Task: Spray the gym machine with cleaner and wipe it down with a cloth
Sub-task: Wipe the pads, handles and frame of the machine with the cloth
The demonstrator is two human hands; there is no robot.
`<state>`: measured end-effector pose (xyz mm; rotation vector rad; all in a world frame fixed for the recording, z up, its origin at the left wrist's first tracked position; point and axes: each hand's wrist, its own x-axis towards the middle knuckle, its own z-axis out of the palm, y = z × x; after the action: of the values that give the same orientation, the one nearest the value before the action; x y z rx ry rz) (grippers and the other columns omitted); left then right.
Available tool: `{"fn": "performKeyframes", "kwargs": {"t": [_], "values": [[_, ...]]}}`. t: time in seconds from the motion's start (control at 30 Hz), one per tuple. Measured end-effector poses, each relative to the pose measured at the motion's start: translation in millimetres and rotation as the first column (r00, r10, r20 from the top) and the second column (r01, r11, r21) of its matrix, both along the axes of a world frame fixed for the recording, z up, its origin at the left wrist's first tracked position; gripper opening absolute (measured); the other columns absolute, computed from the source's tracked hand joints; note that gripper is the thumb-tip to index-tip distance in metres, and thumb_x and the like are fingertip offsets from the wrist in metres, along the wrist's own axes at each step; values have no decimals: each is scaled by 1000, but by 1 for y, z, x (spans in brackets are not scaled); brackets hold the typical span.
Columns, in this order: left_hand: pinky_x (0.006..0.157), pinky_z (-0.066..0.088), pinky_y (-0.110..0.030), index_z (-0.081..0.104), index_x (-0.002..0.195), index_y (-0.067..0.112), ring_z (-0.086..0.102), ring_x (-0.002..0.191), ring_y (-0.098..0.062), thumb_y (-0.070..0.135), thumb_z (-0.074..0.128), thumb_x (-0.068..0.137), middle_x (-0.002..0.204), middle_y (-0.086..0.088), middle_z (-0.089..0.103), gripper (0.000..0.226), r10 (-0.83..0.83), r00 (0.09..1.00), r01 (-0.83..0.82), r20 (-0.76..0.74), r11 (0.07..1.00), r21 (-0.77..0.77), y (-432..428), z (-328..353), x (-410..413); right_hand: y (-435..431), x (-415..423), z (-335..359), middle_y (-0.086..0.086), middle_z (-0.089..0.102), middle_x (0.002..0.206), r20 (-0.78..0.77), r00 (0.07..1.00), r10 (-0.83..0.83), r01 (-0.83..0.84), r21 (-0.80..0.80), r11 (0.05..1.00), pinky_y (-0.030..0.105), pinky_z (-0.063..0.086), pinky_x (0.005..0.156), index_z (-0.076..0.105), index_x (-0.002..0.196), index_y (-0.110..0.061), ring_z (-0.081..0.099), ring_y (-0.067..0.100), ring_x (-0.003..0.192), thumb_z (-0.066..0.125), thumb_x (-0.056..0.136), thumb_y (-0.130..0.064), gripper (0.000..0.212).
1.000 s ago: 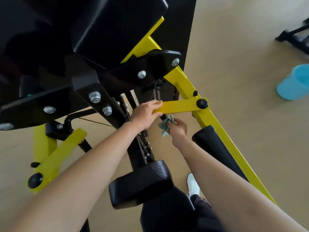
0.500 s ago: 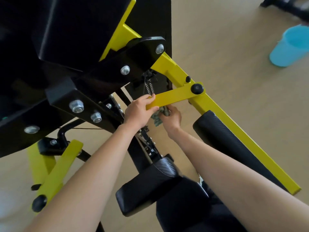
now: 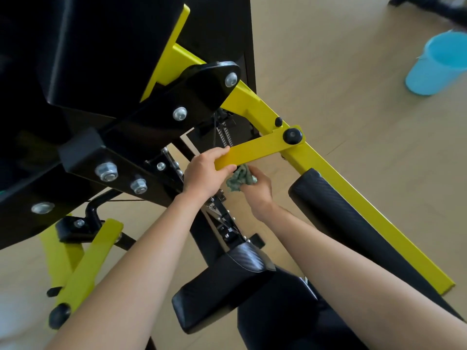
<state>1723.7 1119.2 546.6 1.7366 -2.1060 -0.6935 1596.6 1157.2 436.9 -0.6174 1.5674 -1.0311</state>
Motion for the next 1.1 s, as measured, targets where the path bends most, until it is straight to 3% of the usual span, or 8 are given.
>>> {"fn": "performKeyframes", "kwargs": {"t": [0.1,0.17,0.3,0.47,0.73,0.9,1.03,1.1], "values": [[94,54,-38,64,141,22,65,121,-26,38,79,90,135,-1,69,56,12,1000,-12,9,1000,5,1,2,-1,-1,1,6,2,58,119,-74,997,9,-12,-40,999,36,54,97,59,138,-12,60,21,112,66,88,4,53],[87,53,-39,64,141,23,67,112,-32,40,79,90,126,-6,73,56,26,999,-27,32,1000,16,4,3,-3,-4,0,7,-4,56,108,-144,989,25,-28,-16,999,38,53,99,63,133,-11,57,19,108,68,89,0,45],[82,56,-44,65,139,24,69,98,-37,44,80,87,109,-12,76,57,67,997,-68,35,997,44,12,5,-6,-5,-9,-7,-1,57,119,-228,967,114,-102,62,993,27,47,94,67,129,-16,55,17,105,72,88,-5,43],[78,59,-39,68,134,25,70,92,-28,51,82,82,106,-3,76,60,73,997,-75,35,996,50,27,4,-6,12,-11,-22,5,64,117,-309,944,115,-90,94,992,32,52,89,71,124,-18,62,22,105,75,87,-7,39],[85,59,-40,70,130,22,71,96,-22,49,86,78,115,-1,76,61,36,996,-41,82,997,58,25,13,-9,46,5,2,3,66,118,-100,992,-73,63,-99,993,34,52,92,66,130,-18,62,19,105,77,89,-16,43],[82,54,-28,71,127,19,64,92,-14,44,88,78,116,-2,75,58,37,997,-40,62,998,46,24,12,-9,26,-7,-9,2,57,112,-273,962,27,-34,-22,999,23,40,83,71,124,-14,57,18,104,76,89,-15,35],[90,59,-40,70,127,20,69,102,-19,43,88,78,119,-2,74,57,33,998,-36,51,998,60,23,10,-8,19,-28,-23,0,67,101,-222,963,155,-128,130,983,26,43,75,72,119,-18,61,18,93,74,87,-12,32],[91,59,-40,70,127,21,69,103,-19,44,88,77,119,-1,74,58,29,998,-33,57,998,58,23,9,-7,17,-29,-24,0,68,104,-207,966,156,-132,128,983,29,49,80,72,121,-19,62,19,96,75,86,-9,36]]}}
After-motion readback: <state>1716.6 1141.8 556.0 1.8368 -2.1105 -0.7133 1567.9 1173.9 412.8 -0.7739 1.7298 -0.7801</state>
